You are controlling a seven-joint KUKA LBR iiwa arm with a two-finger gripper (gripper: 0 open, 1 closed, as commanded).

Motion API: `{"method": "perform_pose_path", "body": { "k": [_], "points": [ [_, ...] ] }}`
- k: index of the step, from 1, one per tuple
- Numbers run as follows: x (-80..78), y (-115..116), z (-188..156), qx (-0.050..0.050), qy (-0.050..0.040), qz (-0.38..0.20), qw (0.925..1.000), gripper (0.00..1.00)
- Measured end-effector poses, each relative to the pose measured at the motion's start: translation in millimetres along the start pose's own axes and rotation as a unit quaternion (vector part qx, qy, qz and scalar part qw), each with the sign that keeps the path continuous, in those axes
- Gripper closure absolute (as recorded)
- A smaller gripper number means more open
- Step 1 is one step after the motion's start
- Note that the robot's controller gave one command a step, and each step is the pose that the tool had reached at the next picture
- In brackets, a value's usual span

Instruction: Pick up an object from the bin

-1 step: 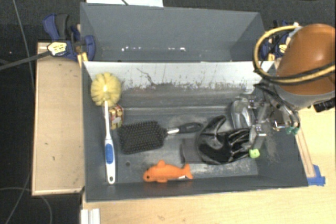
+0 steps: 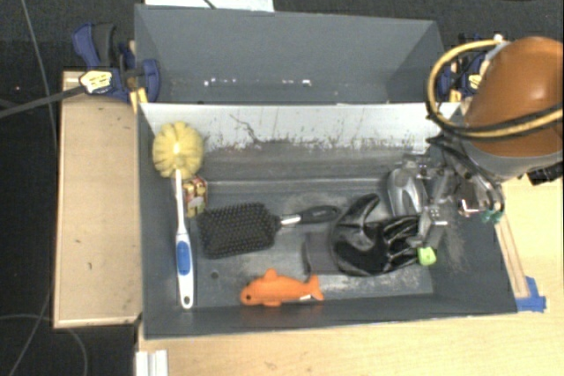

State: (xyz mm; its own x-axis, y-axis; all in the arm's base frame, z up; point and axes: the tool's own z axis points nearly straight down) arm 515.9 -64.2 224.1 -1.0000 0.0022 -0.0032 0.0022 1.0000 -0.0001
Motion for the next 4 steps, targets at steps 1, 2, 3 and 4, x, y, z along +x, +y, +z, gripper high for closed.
{"method": "perform_pose_path", "body": {
  "k": [1,2,3,4],
  "points": [
    [6.7,-35,67,-0.001,0.0043,-0.223,0.9748,0.0],
    [13.6,-30,67,-0.001,0.0005,-0.216,0.9765,0.0],
    [-12.6,-20,94,-0.002,0.0012,-0.418,0.9086,0.0],
    [-8.3,-19,154,-0.001,-0.0007,-0.369,0.9294,0.0]
  ]
}}
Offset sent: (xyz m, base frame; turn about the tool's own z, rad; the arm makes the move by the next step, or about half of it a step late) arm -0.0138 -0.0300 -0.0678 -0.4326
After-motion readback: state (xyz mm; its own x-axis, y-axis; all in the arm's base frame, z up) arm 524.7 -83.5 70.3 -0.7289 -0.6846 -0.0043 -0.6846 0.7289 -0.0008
